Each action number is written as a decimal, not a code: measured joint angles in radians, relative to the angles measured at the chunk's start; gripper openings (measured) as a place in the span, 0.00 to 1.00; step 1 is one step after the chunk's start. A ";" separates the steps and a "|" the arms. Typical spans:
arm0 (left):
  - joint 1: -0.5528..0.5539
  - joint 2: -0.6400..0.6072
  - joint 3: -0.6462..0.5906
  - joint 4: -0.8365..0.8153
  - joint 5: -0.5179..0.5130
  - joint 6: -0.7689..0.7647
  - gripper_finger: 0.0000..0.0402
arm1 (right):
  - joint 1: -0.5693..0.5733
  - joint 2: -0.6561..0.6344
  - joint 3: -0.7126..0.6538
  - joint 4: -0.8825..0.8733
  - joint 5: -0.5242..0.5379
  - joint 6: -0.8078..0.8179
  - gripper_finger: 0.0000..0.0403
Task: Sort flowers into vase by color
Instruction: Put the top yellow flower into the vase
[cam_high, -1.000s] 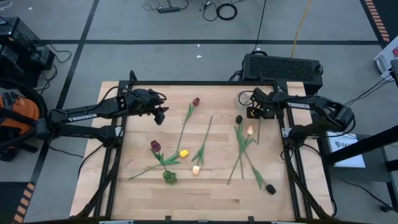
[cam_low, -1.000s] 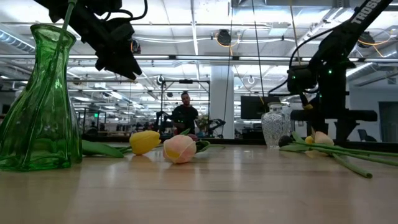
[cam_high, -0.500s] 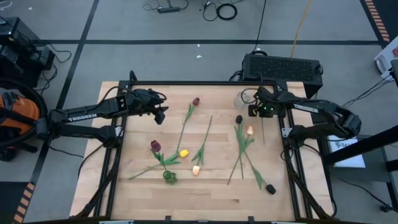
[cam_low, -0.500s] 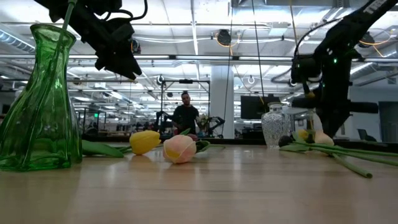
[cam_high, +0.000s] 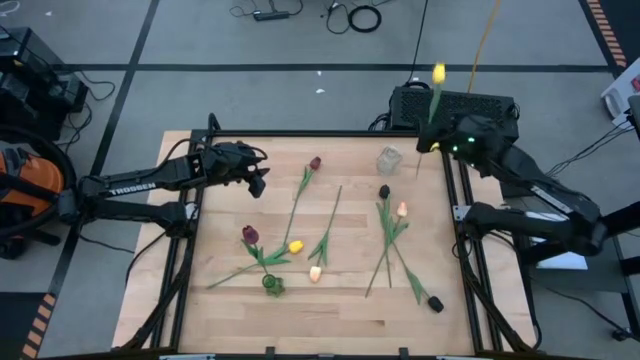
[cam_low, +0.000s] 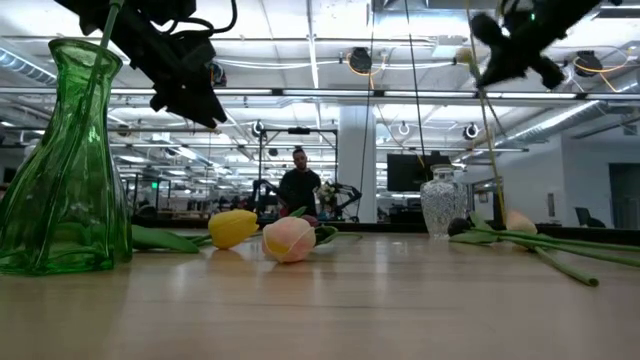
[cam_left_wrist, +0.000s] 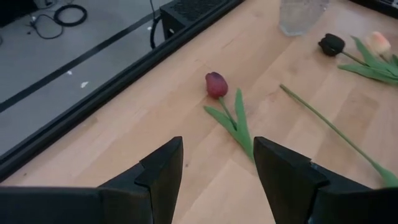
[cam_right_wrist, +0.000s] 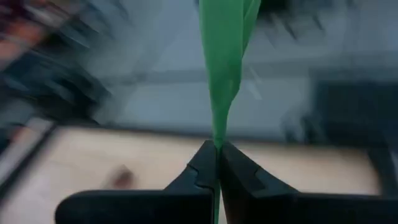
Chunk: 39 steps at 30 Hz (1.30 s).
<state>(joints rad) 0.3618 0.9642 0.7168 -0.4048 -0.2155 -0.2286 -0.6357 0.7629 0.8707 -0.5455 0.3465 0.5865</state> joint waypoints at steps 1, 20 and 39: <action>0.000 0.000 0.000 0.000 -0.004 0.000 0.51 | 0.012 -0.008 0.000 0.066 0.000 -0.062 0.00; 0.000 0.000 0.000 0.000 -0.007 0.000 0.51 | 0.040 0.289 -0.001 0.479 0.016 -0.476 0.00; 0.000 0.000 0.000 0.000 -0.026 0.001 0.51 | 0.040 0.454 -0.001 0.561 0.015 -0.467 0.00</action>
<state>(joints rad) 0.3615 0.9642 0.7166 -0.4053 -0.2413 -0.2279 -0.5957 1.2171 0.8696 0.0155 0.3611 0.1196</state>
